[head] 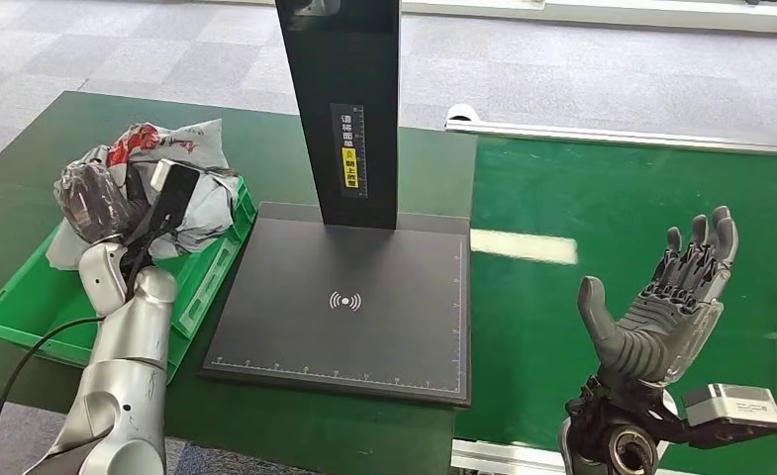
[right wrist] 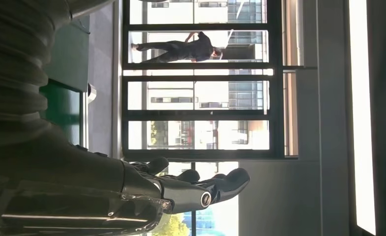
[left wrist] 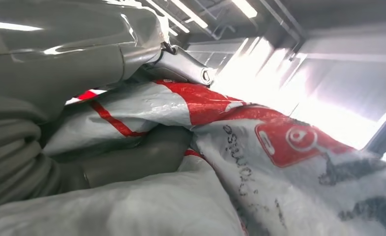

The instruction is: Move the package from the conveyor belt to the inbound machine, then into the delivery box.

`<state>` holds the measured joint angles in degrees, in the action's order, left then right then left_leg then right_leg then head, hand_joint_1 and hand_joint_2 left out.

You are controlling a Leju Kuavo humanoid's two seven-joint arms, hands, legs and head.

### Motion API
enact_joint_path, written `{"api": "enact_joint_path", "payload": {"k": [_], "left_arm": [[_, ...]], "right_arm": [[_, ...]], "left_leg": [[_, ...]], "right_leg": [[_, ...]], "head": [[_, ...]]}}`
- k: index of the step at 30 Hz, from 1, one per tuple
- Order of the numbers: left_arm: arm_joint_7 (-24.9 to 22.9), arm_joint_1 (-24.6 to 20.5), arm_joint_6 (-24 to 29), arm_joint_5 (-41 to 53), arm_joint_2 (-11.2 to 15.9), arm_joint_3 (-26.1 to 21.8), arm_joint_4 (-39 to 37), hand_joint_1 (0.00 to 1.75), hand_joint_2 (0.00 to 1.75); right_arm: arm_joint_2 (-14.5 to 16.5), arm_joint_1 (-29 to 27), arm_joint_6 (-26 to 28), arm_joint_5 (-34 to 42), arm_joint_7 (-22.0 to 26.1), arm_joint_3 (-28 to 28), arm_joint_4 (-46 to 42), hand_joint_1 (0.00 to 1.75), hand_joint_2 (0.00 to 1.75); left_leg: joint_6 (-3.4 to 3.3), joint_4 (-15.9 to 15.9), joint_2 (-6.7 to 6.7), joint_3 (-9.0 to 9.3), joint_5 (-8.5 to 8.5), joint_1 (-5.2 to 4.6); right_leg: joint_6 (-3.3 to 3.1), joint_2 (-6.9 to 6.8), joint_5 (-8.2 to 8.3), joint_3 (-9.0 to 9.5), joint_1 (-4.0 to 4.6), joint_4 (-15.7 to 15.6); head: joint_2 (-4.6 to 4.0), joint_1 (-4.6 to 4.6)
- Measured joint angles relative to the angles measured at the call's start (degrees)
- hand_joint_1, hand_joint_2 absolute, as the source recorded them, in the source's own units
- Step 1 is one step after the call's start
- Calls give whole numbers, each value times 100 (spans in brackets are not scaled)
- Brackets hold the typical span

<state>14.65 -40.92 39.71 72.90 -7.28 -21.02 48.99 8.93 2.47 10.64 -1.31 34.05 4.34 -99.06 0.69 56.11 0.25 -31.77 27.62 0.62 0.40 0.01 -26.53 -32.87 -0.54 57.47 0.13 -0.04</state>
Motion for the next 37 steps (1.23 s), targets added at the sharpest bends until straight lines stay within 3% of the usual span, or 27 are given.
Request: {"api": "enact_joint_path", "payload": {"k": [3, 9, 11, 15, 18, 19, 20, 27, 30, 37], "left_arm": [[-199, -144, 0, 173, 82, -127, -453, 98, 175], [-250, -298, 3, 178, 215, -288, -952, 98, 175], [-250, -329, 4, 179, 235, -318, -1031, 82, 175], [-266, -391, 4, 188, 252, -361, -1135, 117, 175], [-321, -442, 5, 203, 259, -396, -1186, 29, 175], [-336, -458, 6, 197, 261, -413, -1205, 7, 175], [-339, -474, 7, 179, 262, -433, -1226, 0, 175], [-111, -517, 8, 53, 250, -713, -1259, 0, 175], [218, -531, 15, -133, 214, -936, -1219, 0, 175], [2180, -752, -15, -2004, -58, -1719, -1065, 0, 175]], "right_arm": [[-10, -4, 0, 6, -26, -7, 1, 0, 175], [-40, -12, 0, 8, -53, -13, 9, 0, 175], [-47, -12, 0, 8, -55, -13, 9, 0, 175], [-61, -12, 0, 9, -55, -15, 10, 0, 175], [-70, -13, 4, 18, -56, -14, 19, 0, 175], [-74, -14, 8, 22, -57, -14, 25, 0, 175], [-79, -14, 14, 28, -59, -13, 31, 0, 175], [-99, -17, 73, 58, -63, -10, 59, 0, 175], [-103, -16, 113, 60, -64, -10, 70, 0, 175], [-117, -17, 166, 61, -70, 4, 135, 0, 175]], "left_leg": [[0, 0, 1, -2, 0, 0], [0, 0, -1, -5, 1, -1], [0, 0, 0, -5, 1, -1], [0, 0, 0, -4, 0, -1], [0, 0, 0, -3, 0, -1], [0, 0, 0, -3, 0, -1], [0, 0, 0, -3, 0, -1], [0, 0, 0, -3, 0, -1], [0, 0, 1, -3, 0, -1], [0, 1, -3, -2, 0, -1]], "right_leg": [[0, 0, 0, -2, 0, 0], [0, 0, -1, -4, -1, -1], [0, 0, 0, -4, -1, -1], [0, 0, 0, -3, -1, -1], [0, 0, 0, -3, -1, 0], [0, 0, 0, -3, -1, 0], [0, 0, 0, -3, -1, 0], [0, 0, 0, -3, -1, 0], [0, 0, 0, -3, -1, 0], [0, -1, 0, -1, -1, 0]], "head": [[0, 0], [0, 0], [0, 0], [0, -1], [0, -1], [0, -1], [0, -1], [0, -1], [0, -1], [0, -1]]}}
